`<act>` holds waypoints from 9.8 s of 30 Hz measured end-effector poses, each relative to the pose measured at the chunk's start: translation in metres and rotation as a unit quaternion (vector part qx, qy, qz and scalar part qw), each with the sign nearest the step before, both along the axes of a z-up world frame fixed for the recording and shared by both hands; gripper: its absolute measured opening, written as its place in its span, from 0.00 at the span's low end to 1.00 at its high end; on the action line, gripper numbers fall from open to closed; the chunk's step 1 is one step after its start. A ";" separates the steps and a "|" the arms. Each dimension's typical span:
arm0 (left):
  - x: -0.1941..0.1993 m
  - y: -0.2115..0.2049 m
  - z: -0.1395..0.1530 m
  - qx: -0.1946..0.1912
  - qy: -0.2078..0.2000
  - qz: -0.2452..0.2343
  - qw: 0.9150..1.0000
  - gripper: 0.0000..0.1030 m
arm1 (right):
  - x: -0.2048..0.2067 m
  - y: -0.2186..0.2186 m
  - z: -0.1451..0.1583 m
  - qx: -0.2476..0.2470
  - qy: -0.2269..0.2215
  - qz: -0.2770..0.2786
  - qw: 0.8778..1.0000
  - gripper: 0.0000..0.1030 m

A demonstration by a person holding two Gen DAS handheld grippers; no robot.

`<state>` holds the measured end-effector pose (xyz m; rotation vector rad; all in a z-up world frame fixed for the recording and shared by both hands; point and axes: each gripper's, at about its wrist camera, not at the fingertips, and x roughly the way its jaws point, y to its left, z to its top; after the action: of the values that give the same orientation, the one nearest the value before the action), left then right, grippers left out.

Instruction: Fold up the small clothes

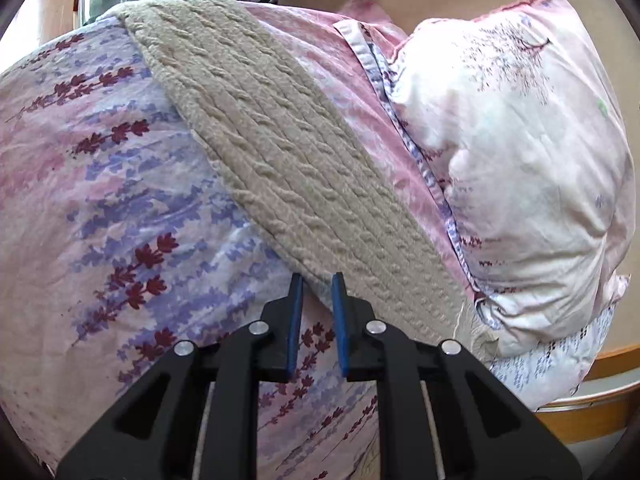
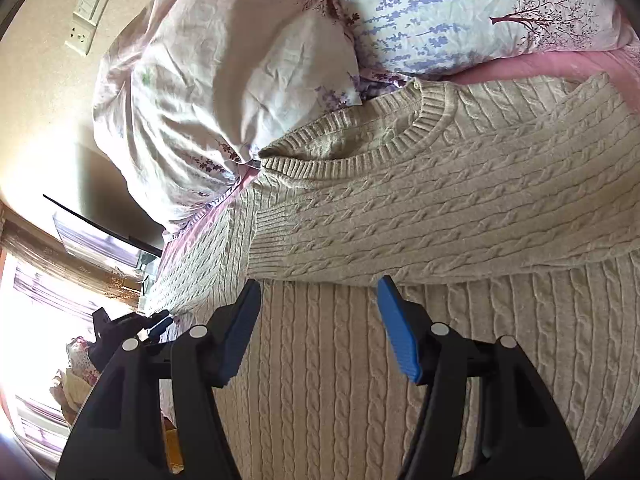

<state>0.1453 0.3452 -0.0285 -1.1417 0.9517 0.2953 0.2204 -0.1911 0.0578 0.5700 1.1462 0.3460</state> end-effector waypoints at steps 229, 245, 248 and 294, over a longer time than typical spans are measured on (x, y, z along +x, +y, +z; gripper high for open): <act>0.054 -0.215 0.078 0.128 -0.171 -0.355 0.910 0.06 | -0.055 -0.131 -0.006 -0.180 0.004 0.064 0.982 0.32; 0.053 -0.202 0.088 0.098 -0.199 -0.337 0.915 0.06 | -0.068 -0.134 0.066 -0.202 -0.132 0.011 0.970 0.07; 0.053 -0.198 0.101 0.106 -0.215 -0.325 0.915 0.06 | -0.066 -0.142 0.093 -0.201 -0.177 -0.022 0.963 0.06; 0.168 -0.193 0.059 0.123 -0.121 -0.265 0.949 0.56 | 0.040 -0.181 -0.005 -0.169 -0.023 -0.162 0.972 0.34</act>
<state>0.3129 0.1520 0.0308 -0.6420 0.9355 -0.1598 0.2606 -0.3724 0.0533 0.4347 1.0185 -0.1168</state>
